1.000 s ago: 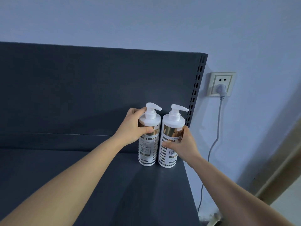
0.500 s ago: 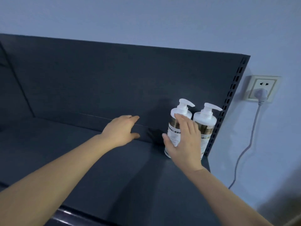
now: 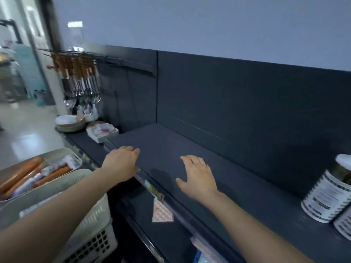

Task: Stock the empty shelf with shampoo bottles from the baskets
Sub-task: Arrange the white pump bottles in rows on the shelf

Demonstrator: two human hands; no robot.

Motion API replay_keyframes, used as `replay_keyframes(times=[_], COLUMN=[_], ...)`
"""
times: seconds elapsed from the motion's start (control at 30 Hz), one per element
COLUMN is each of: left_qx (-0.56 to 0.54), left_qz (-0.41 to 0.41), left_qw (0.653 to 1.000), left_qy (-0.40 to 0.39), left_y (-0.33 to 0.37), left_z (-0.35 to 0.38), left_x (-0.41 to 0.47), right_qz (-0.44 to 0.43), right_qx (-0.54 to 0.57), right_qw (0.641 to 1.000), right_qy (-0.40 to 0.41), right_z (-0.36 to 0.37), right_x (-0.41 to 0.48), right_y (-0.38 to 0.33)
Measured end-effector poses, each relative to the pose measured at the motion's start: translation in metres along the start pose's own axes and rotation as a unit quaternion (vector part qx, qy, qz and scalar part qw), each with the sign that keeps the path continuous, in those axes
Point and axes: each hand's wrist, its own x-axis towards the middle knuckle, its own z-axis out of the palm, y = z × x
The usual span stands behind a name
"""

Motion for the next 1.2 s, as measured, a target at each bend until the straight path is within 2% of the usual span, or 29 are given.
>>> replay_keyframes(times=[0.27, 0.57, 1.03, 1.2], left_qx=[0.02, 0.005, -0.048, -0.089], left_qz=[-0.113, -0.167, -0.233, -0.255], left_qw=[0.992, 0.984, 0.955, 0.941], left_qy=[-0.042, -0.064, -0.176, -0.205], left_y=[-0.148, -0.261, -0.336, -0.346], left_z=[0.037, 0.099, 0.212, 0.258], left_x=[-0.055, -0.076, -0.053, -0.041], right_qz=[-0.085, -0.11, -0.119, -0.09], right_qx=[0.01, 0.026, 0.02, 0.026], right_qw=[0.994, 0.983, 0.94, 0.922], right_qy=[-0.066, -0.142, -0.318, -0.376], right_z=[0.072, 0.159, 0.296, 0.339], right_x=[0.065, 0.124, 0.188, 0.197], right_y=[-0.134, -0.249, -0.285, -0.286])
